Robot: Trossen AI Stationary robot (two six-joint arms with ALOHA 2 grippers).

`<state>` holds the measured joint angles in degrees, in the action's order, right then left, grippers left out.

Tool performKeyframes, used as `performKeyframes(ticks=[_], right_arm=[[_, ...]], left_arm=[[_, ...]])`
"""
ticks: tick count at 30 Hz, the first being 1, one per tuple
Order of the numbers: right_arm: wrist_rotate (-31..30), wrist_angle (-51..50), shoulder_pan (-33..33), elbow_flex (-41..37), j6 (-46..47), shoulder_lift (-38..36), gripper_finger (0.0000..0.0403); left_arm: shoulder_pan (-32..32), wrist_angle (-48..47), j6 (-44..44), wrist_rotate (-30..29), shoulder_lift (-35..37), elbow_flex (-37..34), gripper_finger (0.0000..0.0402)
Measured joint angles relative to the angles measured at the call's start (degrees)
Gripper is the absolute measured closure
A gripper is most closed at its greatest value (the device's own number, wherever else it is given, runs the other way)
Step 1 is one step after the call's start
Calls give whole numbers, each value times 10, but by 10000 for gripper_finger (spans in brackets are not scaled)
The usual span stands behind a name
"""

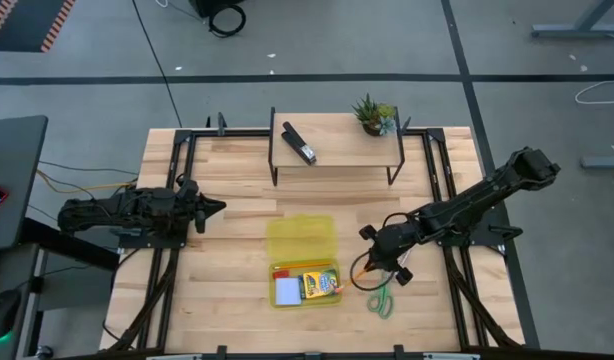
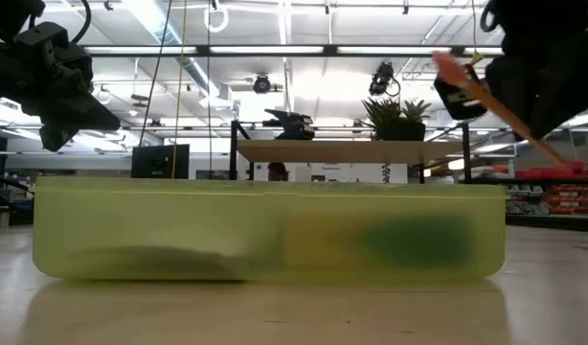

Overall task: Pack school essentials
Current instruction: Put the orange pencil into the yellow supply box

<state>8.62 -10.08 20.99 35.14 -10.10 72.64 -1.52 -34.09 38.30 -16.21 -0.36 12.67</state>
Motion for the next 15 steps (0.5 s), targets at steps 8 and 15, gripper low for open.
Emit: performKeyframes(ticks=[8,15], right_arm=[[-32,33,-1,55,58,92,372],[-47,42,-31,141,91,178,372]], left_arm=[[0,0,0,0,0,0,362],[0,1,0,0,0,0,366]])
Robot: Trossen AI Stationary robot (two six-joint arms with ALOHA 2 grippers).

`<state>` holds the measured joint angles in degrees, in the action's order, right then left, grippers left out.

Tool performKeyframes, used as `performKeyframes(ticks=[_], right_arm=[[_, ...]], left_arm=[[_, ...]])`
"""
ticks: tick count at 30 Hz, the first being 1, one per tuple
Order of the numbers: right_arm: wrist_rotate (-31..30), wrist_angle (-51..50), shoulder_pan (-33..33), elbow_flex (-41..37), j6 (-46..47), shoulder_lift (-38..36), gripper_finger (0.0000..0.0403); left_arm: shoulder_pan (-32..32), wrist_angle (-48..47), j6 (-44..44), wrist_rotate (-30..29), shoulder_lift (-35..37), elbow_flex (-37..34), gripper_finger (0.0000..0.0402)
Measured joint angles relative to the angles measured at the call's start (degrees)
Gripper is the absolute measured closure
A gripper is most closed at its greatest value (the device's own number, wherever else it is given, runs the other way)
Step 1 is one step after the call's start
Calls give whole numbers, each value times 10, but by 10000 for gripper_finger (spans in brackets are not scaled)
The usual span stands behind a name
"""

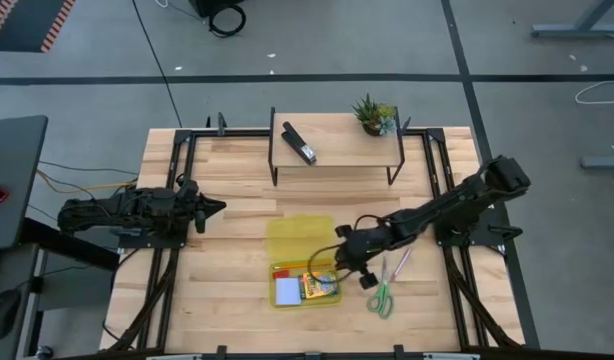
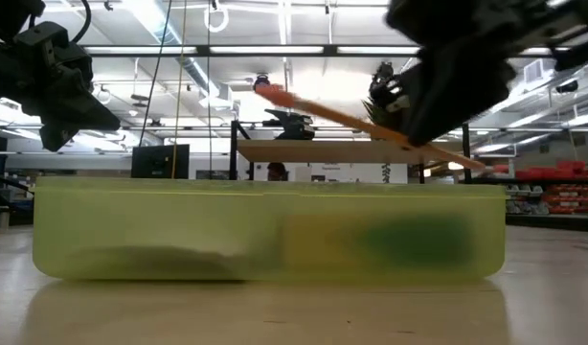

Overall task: Pack school essentials
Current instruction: Put the orange pencil into the yellow supply box, then put the purple pen into the yellow supply box

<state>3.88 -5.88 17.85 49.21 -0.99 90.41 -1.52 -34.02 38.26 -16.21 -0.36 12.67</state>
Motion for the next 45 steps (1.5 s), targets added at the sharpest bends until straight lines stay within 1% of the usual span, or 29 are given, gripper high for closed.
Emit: performKeyframes(ticks=[8,15,19,22,27,37,45], right_arm=[[-7,8,-29,55,77,52,372],[-1,7,-22,139,99,140,372],[-6,-24,-27,193,122,182,372],[-5,-49,-32,213,130,203,372],[-4,-73,-35,217,128,206,372],[-15,-80,-40,217,81,206,368],[-24,-81,-41,217,80,206,315]], left_arm=[[0,0,0,0,0,0,369],[0,0,0,0,0,0,361],[0,-1,0,0,0,0,364],[0,0,0,0,0,0,368],[0,0,0,0,0,0,371],[0,0,0,0,0,0,361],[0,0,0,0,0,0,371]])
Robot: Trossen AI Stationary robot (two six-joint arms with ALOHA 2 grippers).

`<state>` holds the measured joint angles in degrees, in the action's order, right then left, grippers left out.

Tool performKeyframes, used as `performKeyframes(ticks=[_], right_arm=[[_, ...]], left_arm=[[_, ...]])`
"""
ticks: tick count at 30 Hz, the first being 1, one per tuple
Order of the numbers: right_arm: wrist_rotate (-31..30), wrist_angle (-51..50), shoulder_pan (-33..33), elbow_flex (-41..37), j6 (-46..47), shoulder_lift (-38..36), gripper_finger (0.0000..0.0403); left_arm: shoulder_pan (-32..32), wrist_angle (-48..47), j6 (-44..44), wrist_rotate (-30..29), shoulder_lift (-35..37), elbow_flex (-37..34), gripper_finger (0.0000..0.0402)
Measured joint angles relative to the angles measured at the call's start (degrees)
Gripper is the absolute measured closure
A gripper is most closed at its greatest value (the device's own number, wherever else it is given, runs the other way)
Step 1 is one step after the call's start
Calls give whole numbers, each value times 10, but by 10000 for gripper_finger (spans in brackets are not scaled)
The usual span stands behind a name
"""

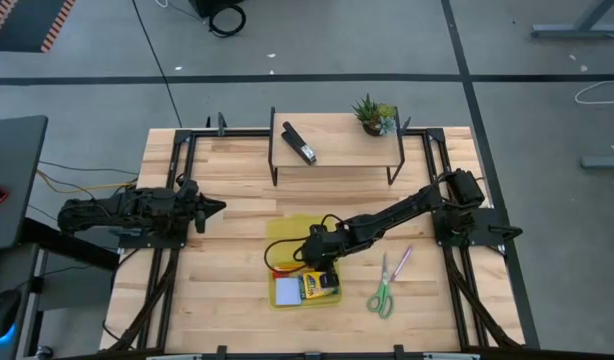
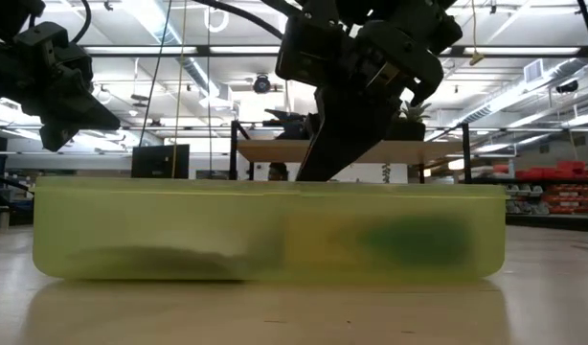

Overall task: Pack school essentials
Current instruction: Put the purple pen into the yellow supply box

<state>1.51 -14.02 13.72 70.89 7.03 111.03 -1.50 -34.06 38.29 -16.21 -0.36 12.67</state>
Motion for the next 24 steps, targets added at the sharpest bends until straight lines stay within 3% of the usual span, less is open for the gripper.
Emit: performKeyframes(ticks=[4,9,13,19,24], right_arm=[[10,-6,-3,-1,-15,-7,300],[40,-21,-10,-1,-99,-54,298],[113,-29,-16,-9,-155,-83,297],[221,-28,-20,-99,-178,-134,297],[246,-39,-20,-207,-205,-220,296]], left_arm=[[0,0,0,0,0,0,369],[0,0,0,0,0,0,362],[0,0,0,0,0,0,362],[0,0,0,0,0,0,370],[0,0,0,0,0,0,370]])
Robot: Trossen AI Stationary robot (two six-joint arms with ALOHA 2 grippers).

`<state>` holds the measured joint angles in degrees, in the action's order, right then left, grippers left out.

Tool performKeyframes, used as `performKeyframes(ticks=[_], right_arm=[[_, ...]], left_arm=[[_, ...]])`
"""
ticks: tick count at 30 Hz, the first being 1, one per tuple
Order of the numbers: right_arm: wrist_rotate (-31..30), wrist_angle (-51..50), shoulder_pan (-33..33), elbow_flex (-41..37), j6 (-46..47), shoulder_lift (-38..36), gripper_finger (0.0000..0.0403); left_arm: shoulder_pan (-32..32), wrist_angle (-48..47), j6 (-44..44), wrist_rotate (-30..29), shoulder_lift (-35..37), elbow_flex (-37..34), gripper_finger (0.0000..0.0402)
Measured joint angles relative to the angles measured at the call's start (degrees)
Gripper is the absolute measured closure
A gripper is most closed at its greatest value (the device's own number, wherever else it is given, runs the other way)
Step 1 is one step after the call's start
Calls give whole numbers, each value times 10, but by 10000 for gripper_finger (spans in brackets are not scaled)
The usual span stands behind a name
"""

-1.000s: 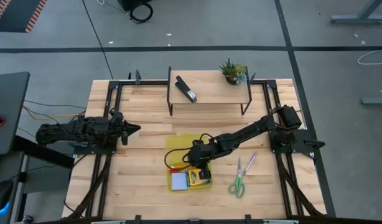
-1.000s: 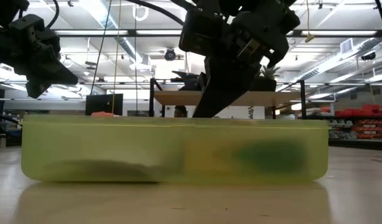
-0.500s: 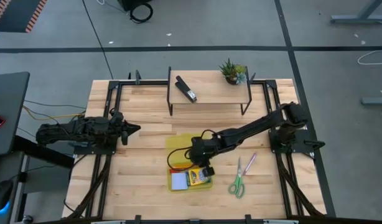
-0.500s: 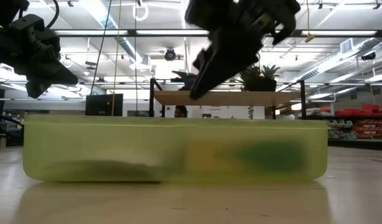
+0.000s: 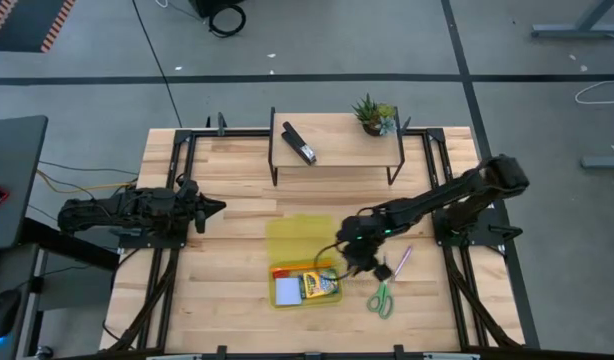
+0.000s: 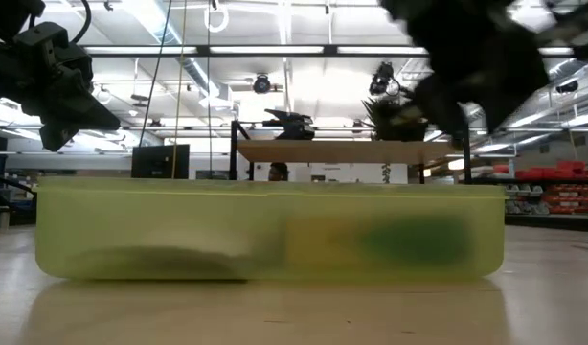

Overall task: Pack school essentials
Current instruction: Put the purple pen into the yellow supply box

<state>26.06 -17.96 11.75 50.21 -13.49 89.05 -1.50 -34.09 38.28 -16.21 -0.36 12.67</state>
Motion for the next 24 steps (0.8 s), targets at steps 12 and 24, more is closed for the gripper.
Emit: performKeyframes(ticks=[12,24], right_arm=[[9,40,32,-240,-1,-129,296],[-15,0,58,-250,-62,-144,297]], left_arm=[[0,0,0,0,0,0,365],[0,0,0,0,0,0,365]])
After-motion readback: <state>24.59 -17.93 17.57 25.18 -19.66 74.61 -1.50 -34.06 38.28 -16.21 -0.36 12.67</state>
